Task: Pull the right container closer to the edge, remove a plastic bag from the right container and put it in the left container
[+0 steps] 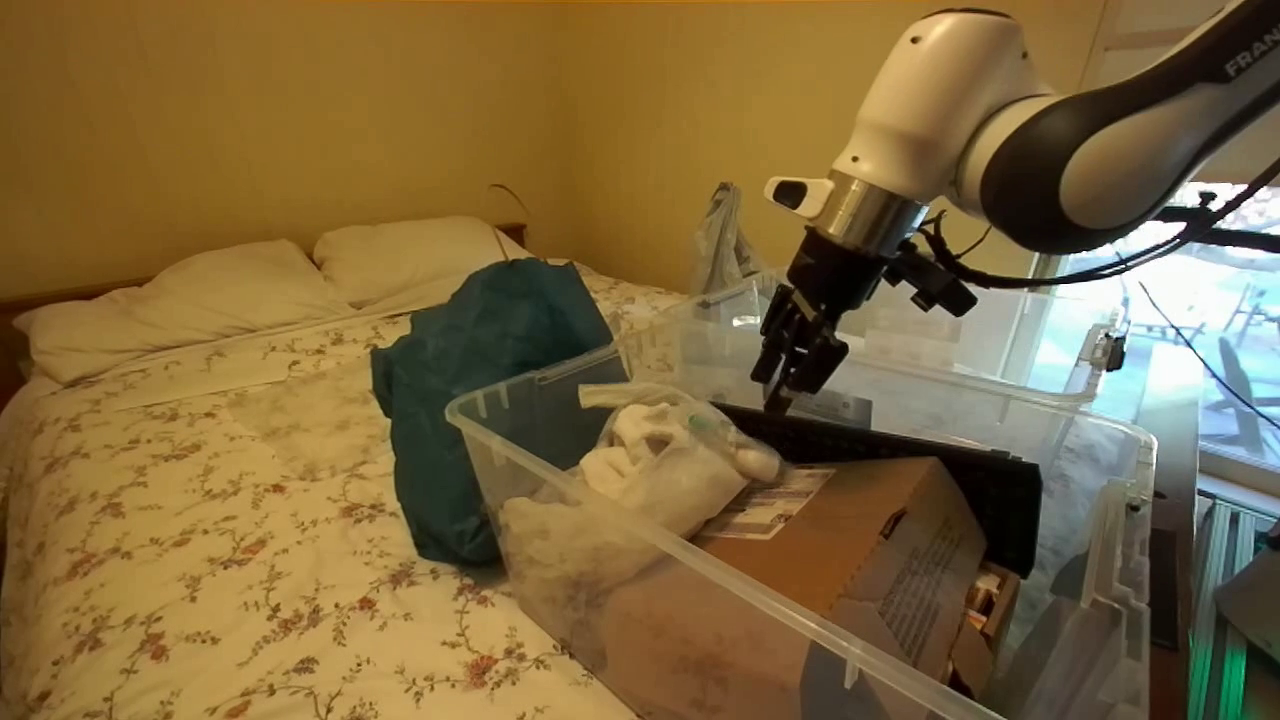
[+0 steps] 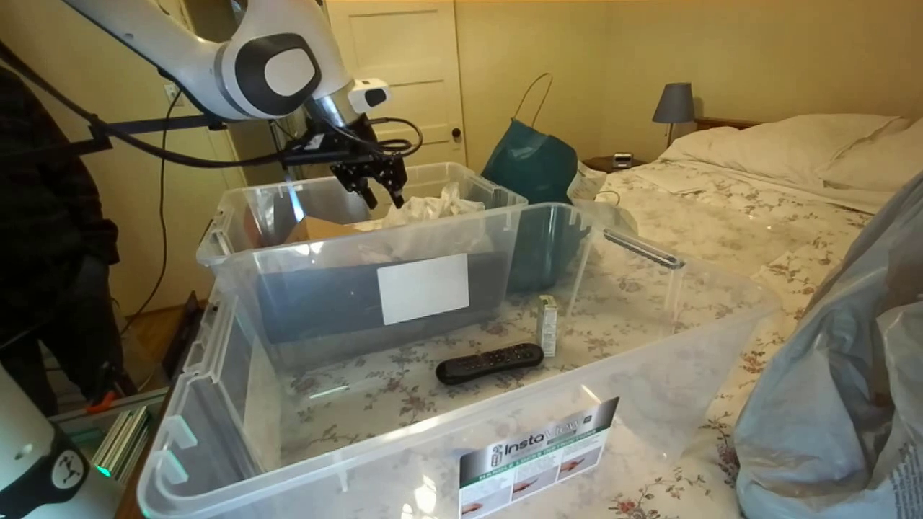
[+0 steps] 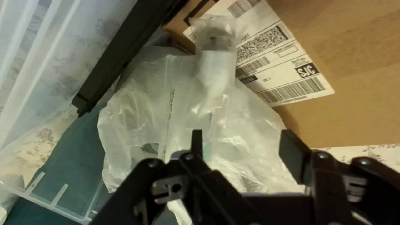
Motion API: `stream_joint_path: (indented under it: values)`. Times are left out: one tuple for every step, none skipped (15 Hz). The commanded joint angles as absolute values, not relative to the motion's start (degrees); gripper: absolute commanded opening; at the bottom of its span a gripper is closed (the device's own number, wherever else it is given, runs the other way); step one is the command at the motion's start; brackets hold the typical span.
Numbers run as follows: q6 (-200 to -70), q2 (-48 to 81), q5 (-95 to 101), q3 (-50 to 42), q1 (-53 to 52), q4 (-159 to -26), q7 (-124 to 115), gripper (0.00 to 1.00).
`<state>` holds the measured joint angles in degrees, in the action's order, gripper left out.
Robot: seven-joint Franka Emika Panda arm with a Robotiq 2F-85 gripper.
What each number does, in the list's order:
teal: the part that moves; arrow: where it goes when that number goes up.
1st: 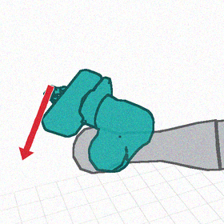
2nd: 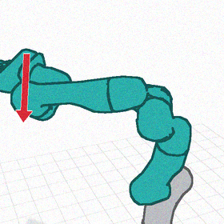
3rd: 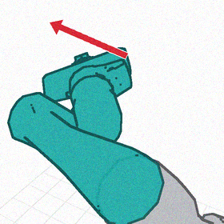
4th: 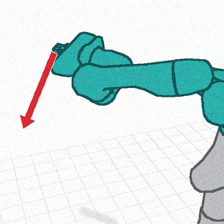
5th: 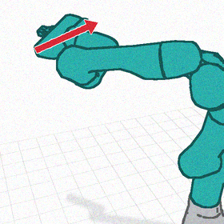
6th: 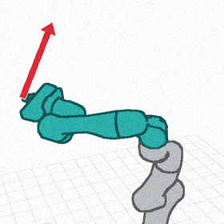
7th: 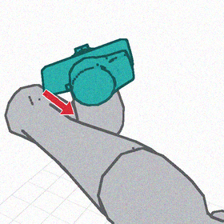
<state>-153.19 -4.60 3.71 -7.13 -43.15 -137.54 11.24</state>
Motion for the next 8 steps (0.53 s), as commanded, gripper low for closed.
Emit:
stream_joint_path:
  values:
    - [-151.4, -1.9, 3.6, 1.5, -34.0, -133.5, 11.9, 0.97]
    - [-153.3, -2.3, 5.2, 3.5, -31.7, -133.6, 10.4, 0.99]
    - [-156.2, -3.6, 5.9, 5.3, -29.6, -134.7, 9.4, 1.00]
    - [-157.1, -5.0, 7.1, 7.0, -27.4, -135.4, 7.8, 1.00]
    - [-158.5, -6.9, 8.6, 8.5, -25.3, -136.7, 5.6, 1.00]
    - [-160.7, -9.3, 11.0, 9.8, -23.3, -138.3, 2.8, 1.00]
    - [-164.0, -10.8, 12.0, 10.8, -22.0, -139.3, 2.9, 1.00]
    - [-160.3, -5.9, 8.1, 11.3, -22.1, -135.5, 6.5, 1.00]
